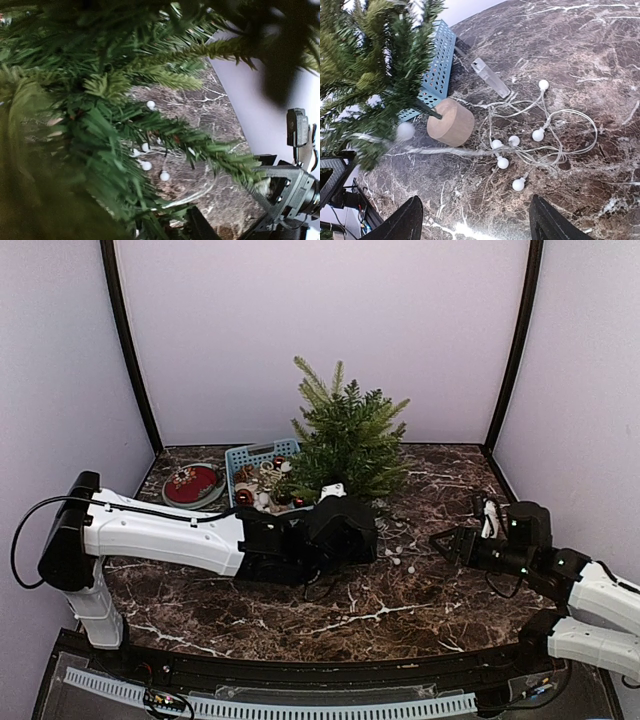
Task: Decorate the small christmas tree
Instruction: Move the Christmas tree to the center of the board.
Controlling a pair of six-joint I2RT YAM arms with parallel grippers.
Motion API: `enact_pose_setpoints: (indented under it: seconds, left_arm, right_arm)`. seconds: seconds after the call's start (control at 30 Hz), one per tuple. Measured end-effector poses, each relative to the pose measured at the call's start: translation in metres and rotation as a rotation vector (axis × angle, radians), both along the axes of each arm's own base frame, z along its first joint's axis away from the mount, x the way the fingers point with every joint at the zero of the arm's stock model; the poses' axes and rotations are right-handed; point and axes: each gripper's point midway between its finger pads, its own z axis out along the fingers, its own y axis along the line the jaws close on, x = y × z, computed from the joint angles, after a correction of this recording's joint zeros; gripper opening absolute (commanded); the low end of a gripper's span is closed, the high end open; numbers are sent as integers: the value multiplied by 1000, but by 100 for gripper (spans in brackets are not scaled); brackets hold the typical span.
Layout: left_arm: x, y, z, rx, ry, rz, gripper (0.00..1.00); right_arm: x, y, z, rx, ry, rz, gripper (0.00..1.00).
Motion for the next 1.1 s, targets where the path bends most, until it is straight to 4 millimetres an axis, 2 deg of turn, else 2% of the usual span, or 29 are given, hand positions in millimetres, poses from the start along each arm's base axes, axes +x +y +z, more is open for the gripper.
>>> enact_pose_setpoints:
  seconds: [0.17, 0.3, 0.37, 0.5, 0.57, 0.63, 0.77, 0.9, 1.1]
  left_arm:
    - [-1, 21, 5, 20, -11, 20, 28]
    - [1, 30, 12, 20, -24, 21, 29]
    - [3, 34, 13, 27, -33, 18, 23]
    - [4, 39, 9, 50, -42, 10, 8]
    - [5, 42, 8, 61, -47, 7, 4]
    - [4, 44, 7, 75, -54, 1, 0]
    - [4, 55, 6, 100, -66, -3, 0]
    - [2, 68, 6, 123, -92, -29, 0]
    - [1, 84, 9, 149, -135, -93, 0]
  right_arm:
    - [3, -8, -12, -34, 40, -51, 70]
    - [4, -13, -32, -84, 103, -81, 67]
    - [4, -15, -46, -114, 152, -90, 64]
    - [4, -15, -58, -136, 190, -99, 61]
    - [4, -14, -62, -144, 204, -102, 59]
    - [4, -15, -67, -153, 222, -110, 56]
    - [5, -20, -80, -186, 261, -142, 54]
    - [8, -21, -82, -197, 274, -167, 54]
    - [19, -18, -72, -194, 259, -182, 54]
